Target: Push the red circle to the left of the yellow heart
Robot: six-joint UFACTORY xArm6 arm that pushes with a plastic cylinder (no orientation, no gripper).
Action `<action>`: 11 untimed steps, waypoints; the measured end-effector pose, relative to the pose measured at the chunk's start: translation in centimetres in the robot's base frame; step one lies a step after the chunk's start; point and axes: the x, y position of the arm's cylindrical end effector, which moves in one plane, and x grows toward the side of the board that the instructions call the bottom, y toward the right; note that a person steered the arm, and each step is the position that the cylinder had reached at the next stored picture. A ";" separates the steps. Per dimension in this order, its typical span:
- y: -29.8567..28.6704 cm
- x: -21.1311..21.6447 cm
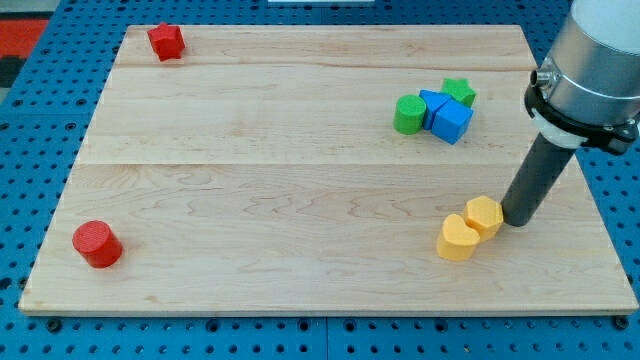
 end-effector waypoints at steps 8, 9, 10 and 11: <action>-41.8 4.4; -46.4 5.6; -50.1 5.5; -48.8 9.6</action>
